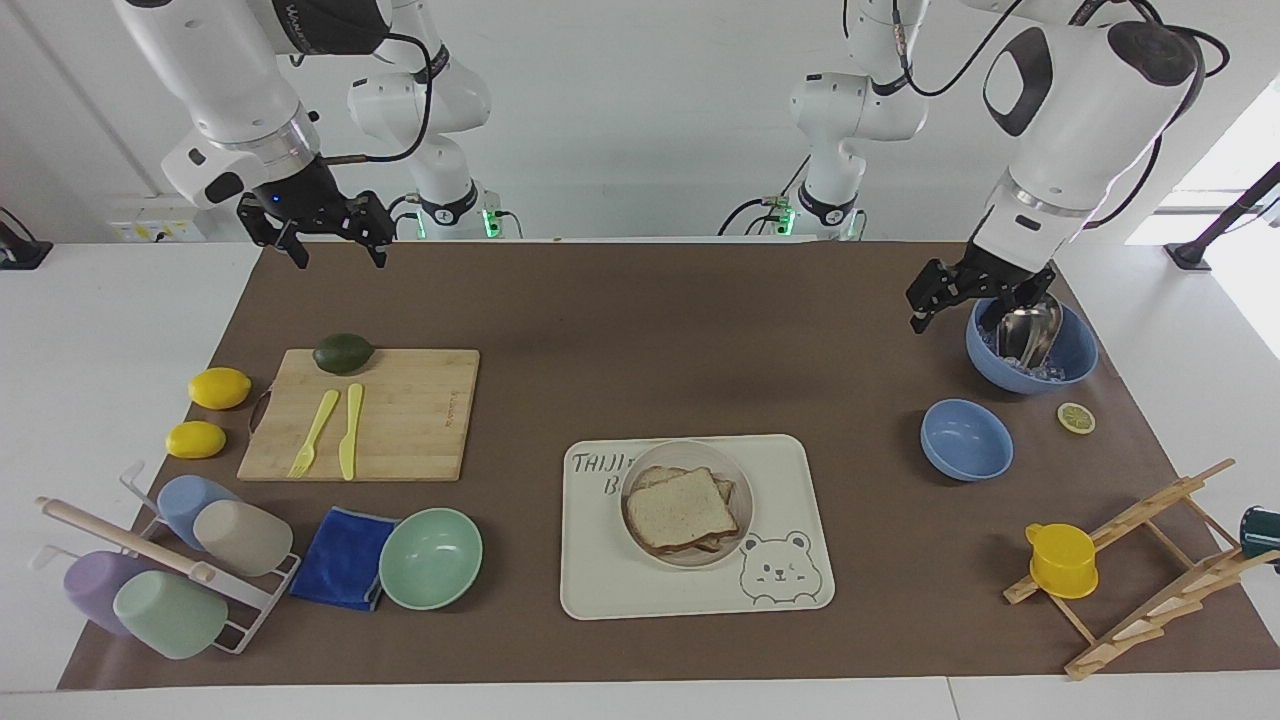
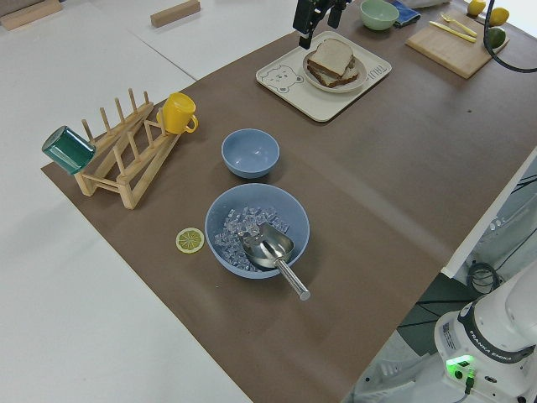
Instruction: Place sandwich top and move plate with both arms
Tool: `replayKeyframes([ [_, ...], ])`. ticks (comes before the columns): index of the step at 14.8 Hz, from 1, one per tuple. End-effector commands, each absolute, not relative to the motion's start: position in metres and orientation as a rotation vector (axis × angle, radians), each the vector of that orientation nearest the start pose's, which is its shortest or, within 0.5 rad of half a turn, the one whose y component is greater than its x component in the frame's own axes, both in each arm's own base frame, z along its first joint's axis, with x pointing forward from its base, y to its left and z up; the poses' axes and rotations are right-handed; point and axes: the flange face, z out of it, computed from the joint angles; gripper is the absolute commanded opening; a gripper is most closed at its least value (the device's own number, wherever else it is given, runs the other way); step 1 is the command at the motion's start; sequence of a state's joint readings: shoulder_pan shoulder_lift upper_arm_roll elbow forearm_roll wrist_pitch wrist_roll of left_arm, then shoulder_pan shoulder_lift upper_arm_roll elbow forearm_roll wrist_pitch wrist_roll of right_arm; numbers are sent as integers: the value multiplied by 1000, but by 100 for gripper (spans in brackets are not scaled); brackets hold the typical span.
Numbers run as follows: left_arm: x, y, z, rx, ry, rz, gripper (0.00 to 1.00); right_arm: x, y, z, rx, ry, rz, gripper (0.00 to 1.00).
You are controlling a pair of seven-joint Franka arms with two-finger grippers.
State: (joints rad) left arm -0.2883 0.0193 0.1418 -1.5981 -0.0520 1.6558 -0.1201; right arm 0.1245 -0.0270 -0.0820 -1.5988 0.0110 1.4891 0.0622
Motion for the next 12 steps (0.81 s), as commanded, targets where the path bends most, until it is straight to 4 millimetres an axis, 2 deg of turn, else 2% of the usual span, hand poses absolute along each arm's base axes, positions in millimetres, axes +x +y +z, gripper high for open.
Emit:
replayKeyframes([
  [1, 540, -74, 621, -3175, 36, 2, 100, 533, 24, 621, -3118, 3, 143, 100],
  [2, 537, -68, 622, -3168, 25, 32, 100, 533, 24, 620, -3118, 3, 145, 100],
  [6, 516, -64, 633, -3154, 109, 121, 100, 533, 24, 620, -3118, 3, 145, 100],
  [9, 516, -68, 632, -3113, 139, 79, 100, 533, 24, 620, -3118, 3, 145, 100],
  [11, 517, -81, 632, -3100, 170, 44, 100, 533, 24, 620, -3118, 3, 145, 100],
  [12, 517, -78, 632, -3094, 160, 46, 100, 533, 24, 620, -3118, 3, 145, 100],
])
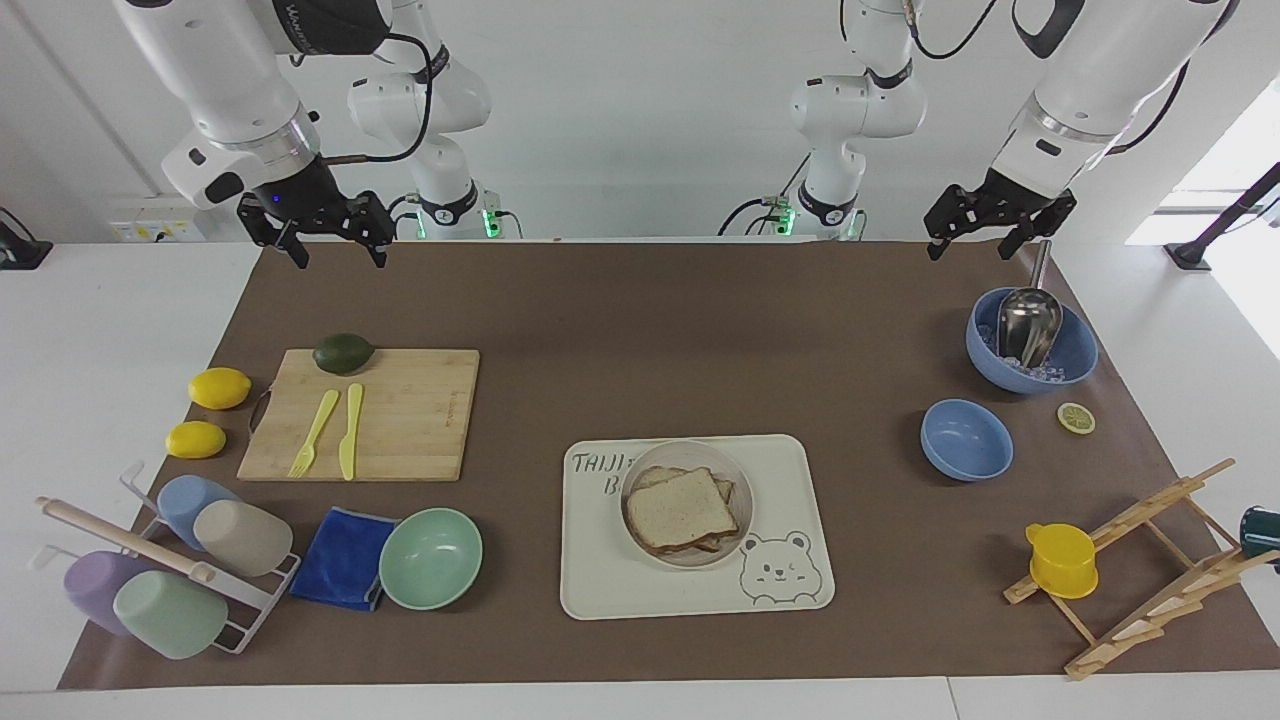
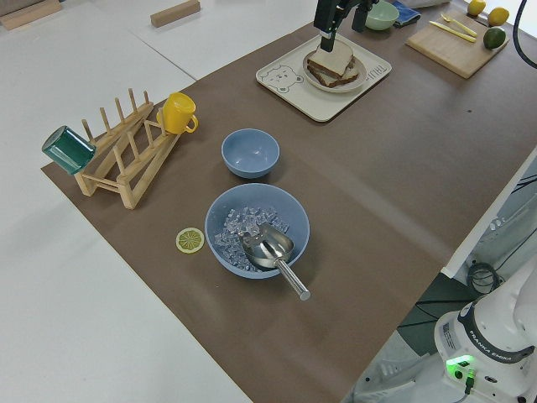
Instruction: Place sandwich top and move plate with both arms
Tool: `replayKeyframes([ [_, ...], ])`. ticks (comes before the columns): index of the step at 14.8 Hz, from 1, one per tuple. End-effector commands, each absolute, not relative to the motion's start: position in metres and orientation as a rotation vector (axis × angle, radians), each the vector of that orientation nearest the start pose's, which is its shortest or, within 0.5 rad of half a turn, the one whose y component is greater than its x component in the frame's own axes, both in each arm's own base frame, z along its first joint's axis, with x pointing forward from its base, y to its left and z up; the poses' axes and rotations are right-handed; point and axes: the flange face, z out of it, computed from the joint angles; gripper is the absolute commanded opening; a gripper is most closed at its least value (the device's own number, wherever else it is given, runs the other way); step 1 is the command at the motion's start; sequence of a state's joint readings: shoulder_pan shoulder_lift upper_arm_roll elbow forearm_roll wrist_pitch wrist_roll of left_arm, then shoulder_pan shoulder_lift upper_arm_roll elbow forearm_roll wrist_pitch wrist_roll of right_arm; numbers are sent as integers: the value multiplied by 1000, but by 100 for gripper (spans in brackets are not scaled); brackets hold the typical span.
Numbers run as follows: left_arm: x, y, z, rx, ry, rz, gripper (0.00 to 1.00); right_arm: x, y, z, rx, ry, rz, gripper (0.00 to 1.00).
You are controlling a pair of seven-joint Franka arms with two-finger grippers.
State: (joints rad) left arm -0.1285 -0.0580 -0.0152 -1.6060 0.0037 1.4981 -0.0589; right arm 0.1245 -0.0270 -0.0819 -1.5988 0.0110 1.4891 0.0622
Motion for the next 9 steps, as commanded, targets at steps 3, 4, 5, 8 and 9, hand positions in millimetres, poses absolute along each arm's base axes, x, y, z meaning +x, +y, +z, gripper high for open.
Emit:
replayKeyframes([
  [3, 519, -72, 634, -3097, 136, 46, 100, 533, 24, 620, -3118, 3, 145, 100],
  [4, 520, -70, 635, -3101, 129, 40, 100, 533, 24, 620, -3118, 3, 145, 100],
  [5, 520, -71, 634, -3105, 132, 38, 100, 533, 24, 620, -3118, 3, 145, 100],
  [8, 521, -72, 630, -3108, 133, 41, 100, 533, 24, 620, -3118, 3, 145, 100],
  [9, 523, -73, 625, -3113, 136, 37, 100, 533, 24, 620, -3118, 3, 145, 100],
])
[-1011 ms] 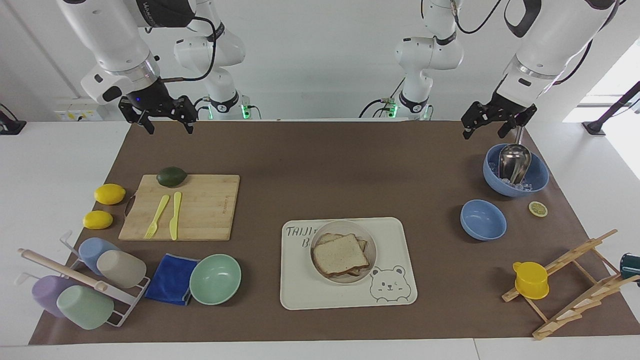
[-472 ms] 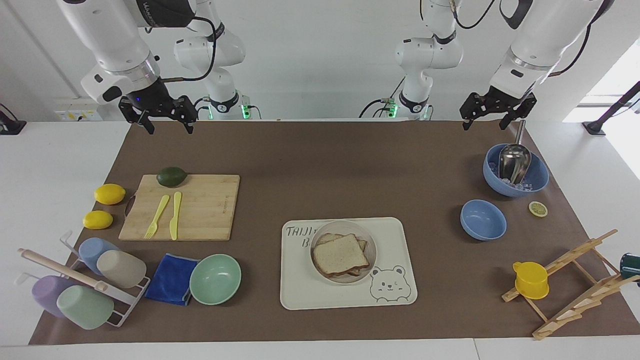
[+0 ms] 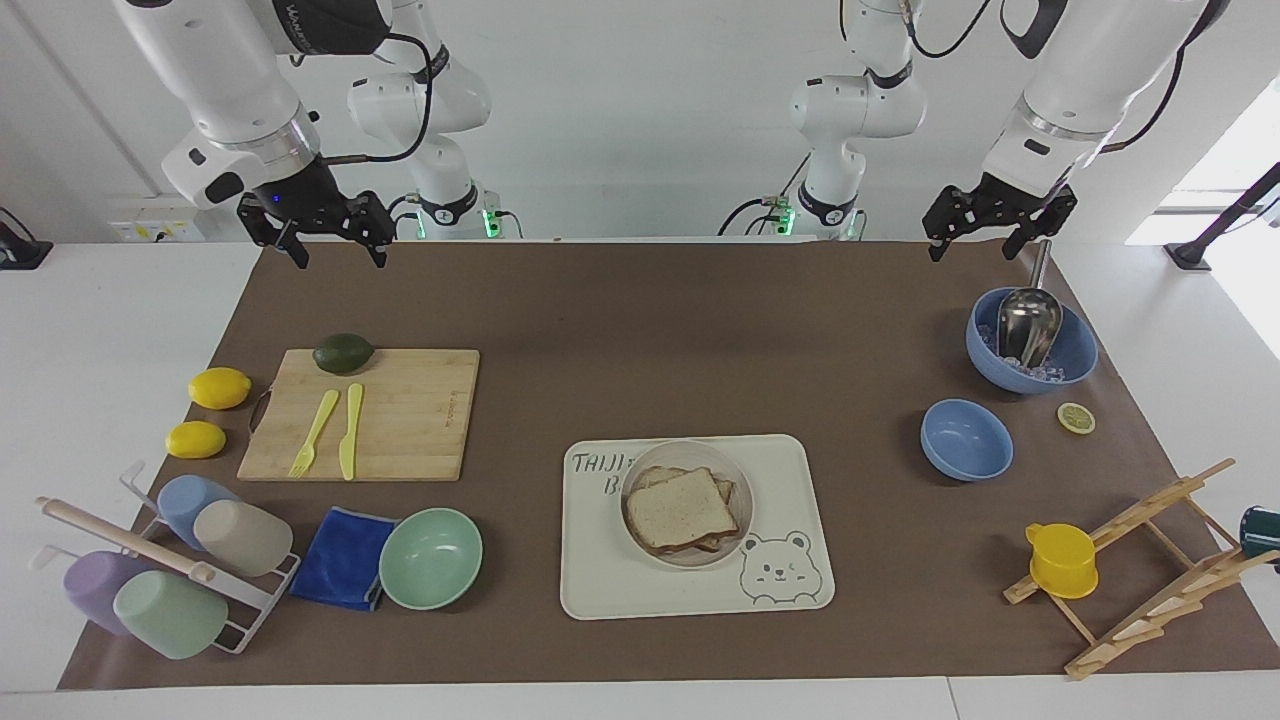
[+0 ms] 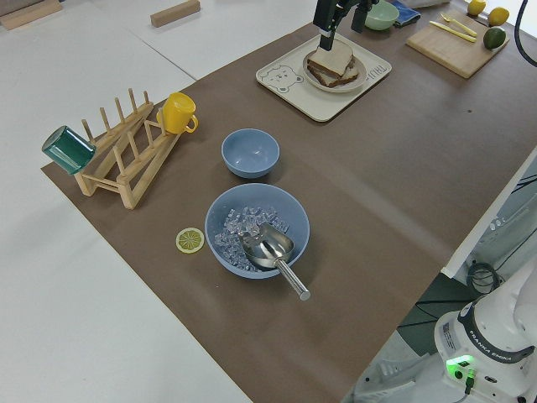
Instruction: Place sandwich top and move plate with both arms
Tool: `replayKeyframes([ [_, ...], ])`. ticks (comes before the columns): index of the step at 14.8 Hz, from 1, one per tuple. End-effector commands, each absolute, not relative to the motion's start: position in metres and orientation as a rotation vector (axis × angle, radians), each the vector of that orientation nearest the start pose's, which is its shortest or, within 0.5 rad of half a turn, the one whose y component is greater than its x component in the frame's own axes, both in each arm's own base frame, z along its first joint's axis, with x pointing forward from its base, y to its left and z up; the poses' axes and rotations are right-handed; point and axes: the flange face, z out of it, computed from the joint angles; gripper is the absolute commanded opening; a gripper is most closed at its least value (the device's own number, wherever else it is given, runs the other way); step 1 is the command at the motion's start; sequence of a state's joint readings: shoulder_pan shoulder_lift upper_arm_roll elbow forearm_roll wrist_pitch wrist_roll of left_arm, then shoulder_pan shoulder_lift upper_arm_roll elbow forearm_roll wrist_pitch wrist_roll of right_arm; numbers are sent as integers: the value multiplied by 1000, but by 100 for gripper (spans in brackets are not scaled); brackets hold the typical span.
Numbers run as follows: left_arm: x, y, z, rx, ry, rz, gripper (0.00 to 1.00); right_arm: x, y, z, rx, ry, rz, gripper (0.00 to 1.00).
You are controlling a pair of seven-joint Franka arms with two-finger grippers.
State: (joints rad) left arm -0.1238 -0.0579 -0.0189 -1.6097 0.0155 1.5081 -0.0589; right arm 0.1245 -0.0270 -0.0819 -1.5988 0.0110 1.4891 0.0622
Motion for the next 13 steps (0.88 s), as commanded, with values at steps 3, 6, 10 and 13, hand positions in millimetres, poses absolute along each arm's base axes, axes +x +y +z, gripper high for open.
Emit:
replayKeyframes([
  [3, 525, -75, 618, -3166, 121, 34, 100, 533, 24, 620, -3118, 3, 145, 100],
  [6, 524, -75, 617, -3168, 120, 39, 100, 533, 24, 620, -3118, 3, 145, 100],
  [10, 524, -73, 616, -3167, 116, 48, 100, 533, 24, 620, -3118, 3, 145, 100],
  [13, 524, -73, 617, -3168, 118, 41, 100, 533, 24, 620, -3118, 3, 145, 100],
])
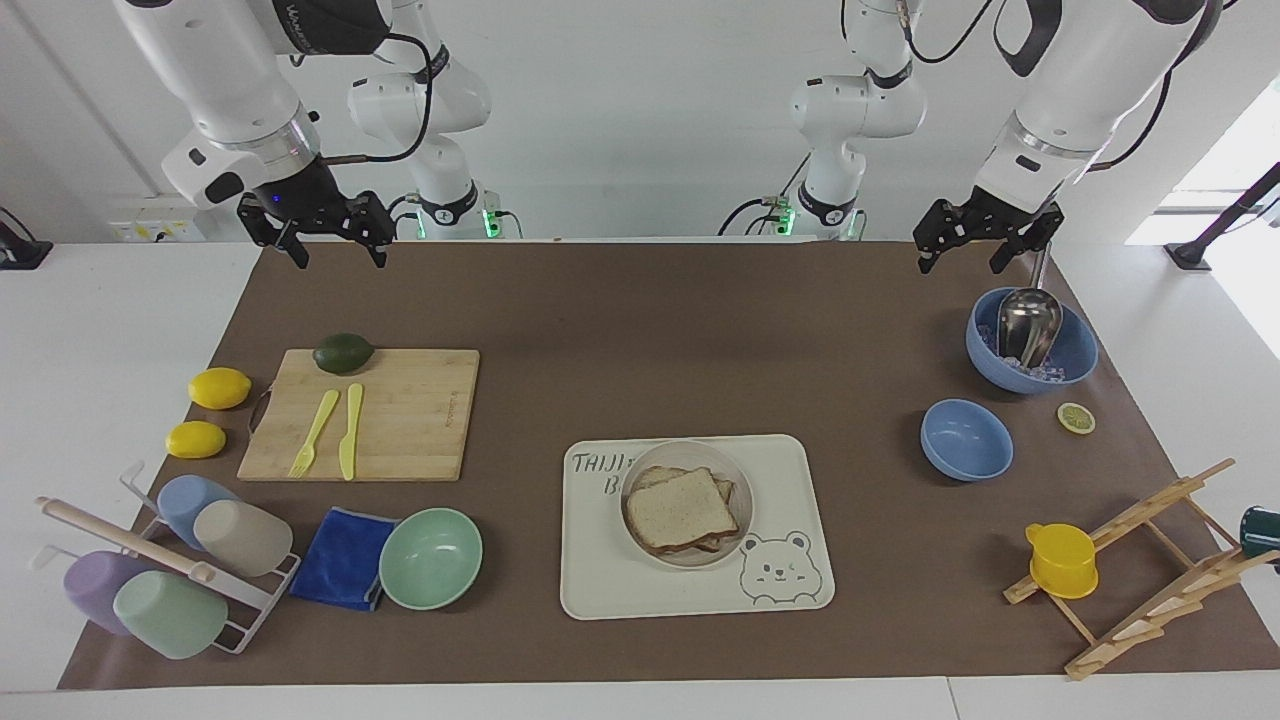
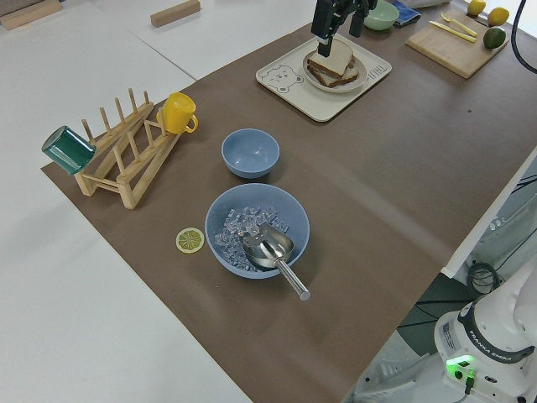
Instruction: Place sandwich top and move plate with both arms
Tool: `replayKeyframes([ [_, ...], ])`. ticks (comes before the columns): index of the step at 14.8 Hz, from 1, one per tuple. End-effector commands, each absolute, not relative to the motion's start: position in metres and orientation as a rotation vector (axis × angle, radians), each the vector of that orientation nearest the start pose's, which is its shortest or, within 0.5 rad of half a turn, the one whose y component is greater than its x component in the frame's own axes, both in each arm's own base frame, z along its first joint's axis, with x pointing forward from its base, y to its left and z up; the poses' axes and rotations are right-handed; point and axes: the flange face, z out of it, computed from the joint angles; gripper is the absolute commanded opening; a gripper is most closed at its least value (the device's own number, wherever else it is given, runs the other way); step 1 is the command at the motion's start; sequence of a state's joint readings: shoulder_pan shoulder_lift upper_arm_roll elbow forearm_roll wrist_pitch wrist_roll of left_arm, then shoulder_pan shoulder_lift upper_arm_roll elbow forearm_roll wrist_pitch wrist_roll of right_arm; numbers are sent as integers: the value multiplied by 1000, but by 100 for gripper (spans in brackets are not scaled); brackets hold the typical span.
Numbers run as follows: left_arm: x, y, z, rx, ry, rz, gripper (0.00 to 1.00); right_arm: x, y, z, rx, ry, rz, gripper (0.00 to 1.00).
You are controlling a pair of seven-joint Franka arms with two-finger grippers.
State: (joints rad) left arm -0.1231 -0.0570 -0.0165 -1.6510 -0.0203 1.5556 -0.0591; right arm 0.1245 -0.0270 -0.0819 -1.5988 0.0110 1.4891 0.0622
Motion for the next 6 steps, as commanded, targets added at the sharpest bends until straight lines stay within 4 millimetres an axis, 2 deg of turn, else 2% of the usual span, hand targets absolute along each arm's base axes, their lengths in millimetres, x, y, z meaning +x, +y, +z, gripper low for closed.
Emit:
replayKeyframes([
  [1, 524, -73, 618, -3168, 116, 36, 100, 533, 24, 620, -3118, 3, 145, 100],
  [6, 527, -75, 619, -3169, 120, 2, 100, 533, 24, 620, -3118, 3, 145, 100],
])
